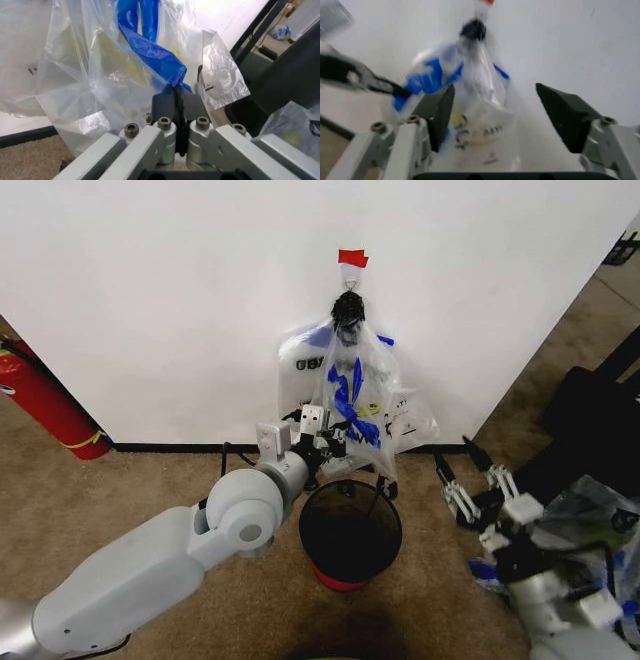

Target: Pick up the garbage bag from the wall and place it over the trash bin.

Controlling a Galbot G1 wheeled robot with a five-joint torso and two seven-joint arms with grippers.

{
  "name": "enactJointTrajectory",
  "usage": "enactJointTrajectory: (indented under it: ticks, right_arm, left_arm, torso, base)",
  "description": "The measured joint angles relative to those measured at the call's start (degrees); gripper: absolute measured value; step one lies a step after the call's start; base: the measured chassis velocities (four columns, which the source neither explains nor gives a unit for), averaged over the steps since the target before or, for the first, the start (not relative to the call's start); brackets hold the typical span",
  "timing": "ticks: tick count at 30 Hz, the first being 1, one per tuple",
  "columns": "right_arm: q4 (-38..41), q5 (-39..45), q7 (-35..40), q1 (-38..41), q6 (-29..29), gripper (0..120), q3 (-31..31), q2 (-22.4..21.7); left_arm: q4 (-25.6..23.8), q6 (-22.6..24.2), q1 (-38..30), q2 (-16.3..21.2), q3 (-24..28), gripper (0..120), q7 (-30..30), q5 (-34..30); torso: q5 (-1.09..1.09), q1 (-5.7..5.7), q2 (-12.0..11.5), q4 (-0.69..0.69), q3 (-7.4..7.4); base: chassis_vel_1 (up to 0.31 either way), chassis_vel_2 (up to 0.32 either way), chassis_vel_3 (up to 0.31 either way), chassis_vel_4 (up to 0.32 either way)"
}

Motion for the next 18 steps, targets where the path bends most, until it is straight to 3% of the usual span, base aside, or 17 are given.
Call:
enactJointTrajectory:
  ticks: [5, 7, 9, 12, 13, 14, 15, 18]
  right_arm:
    - [-9.14, 6.97, -2.18, 13.34, -1.39, 87, -5.04, -12.05]
    - [-10.70, 8.36, -3.38, 16.24, -1.42, 90, -6.96, -13.58]
    - [-13.68, 11.29, -5.76, 24.27, -1.45, 98, -13.56, -16.37]
    - [-16.66, 14.49, -8.96, 34.07, -1.57, 100, -23.22, -17.68]
    - [-18.27, 16.26, -10.58, 40.86, -1.94, 100, -30.45, -17.19]
    - [-18.88, 16.74, -10.81, 43.97, -2.43, 100, -33.70, -16.45]
    - [-18.88, 16.74, -10.81, 43.97, -2.43, 100, -33.70, -16.45]
    - [-22.19, 15.73, -10.82, 52.55, -3.57, 100, -42.06, -12.93]
  left_arm:
    - [0.25, -0.05, 0.74, -0.29, -0.41, 0, -0.24, 0.87]
    - [0.25, -0.05, 1.07, -0.32, -0.58, 0, -0.25, 1.11]
    - [0.21, -0.05, 1.95, -0.31, -1.28, 0, -0.27, 1.45]
    - [0.14, -0.12, 3.04, -0.05, -2.18, 0, -0.02, 1.90]
    - [-0.07, -0.19, 3.53, 0.05, -2.69, 0, 0.13, 2.17]
    - [-0.21, -0.20, 3.70, 0.05, -2.87, 0, 0.16, 2.21]
    - [-0.21, -0.20, 3.70, 0.05, -2.87, 0, 0.16, 2.21]
    - [-0.71, -0.17, 3.86, -0.01, -3.26, 0, 0.18, 2.21]
  torso:
    - [0.02, 0.01, 0.00, 0.01, 0.01]
    - [0.01, 0.01, 0.00, 0.00, 0.01]
    - [0.00, 0.01, 0.00, 0.01, 0.01]
    - [0.00, 0.01, -0.01, 0.02, 0.01]
    - [0.00, 0.01, 0.00, 0.01, 0.01]
    - [0.00, 0.01, -0.01, 0.00, 0.01]
    - [0.00, 0.01, -0.01, 0.00, 0.01]
    - [-0.01, 0.01, -0.01, 0.01, 0.01]
  base:
    - [0.000, 0.000, 0.000, 0.000]
    - [0.000, 0.000, 0.000, 0.000]
    - [0.000, 0.000, 0.000, 0.000]
    - [0.000, 0.000, 0.000, 0.000]
    - [0.000, 0.000, 0.000, 0.000]
    - [0.000, 0.000, 0.000, 0.000]
    - [0.000, 0.000, 0.000, 0.000]
    - [0.000, 0.000, 0.000, 0.000]
